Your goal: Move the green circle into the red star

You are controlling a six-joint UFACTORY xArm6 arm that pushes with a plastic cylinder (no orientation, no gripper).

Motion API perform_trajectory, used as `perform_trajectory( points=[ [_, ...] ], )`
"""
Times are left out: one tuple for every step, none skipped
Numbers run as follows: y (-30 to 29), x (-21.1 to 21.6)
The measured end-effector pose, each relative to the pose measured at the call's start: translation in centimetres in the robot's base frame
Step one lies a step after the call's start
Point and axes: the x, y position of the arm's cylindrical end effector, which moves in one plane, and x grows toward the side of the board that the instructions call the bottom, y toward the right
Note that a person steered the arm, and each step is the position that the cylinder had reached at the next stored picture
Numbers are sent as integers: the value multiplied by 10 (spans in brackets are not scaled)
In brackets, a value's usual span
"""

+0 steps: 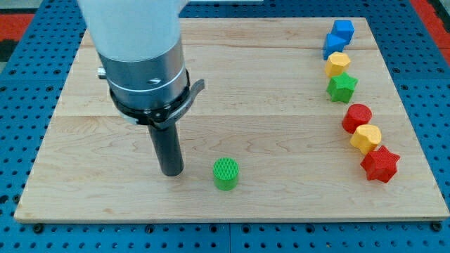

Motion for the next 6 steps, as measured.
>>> perform_trajectory(
  points=[
    [87, 14],
    [180, 13],
    [143, 8],
    [169, -23],
    [200, -7],
    [234, 16]
  ],
)
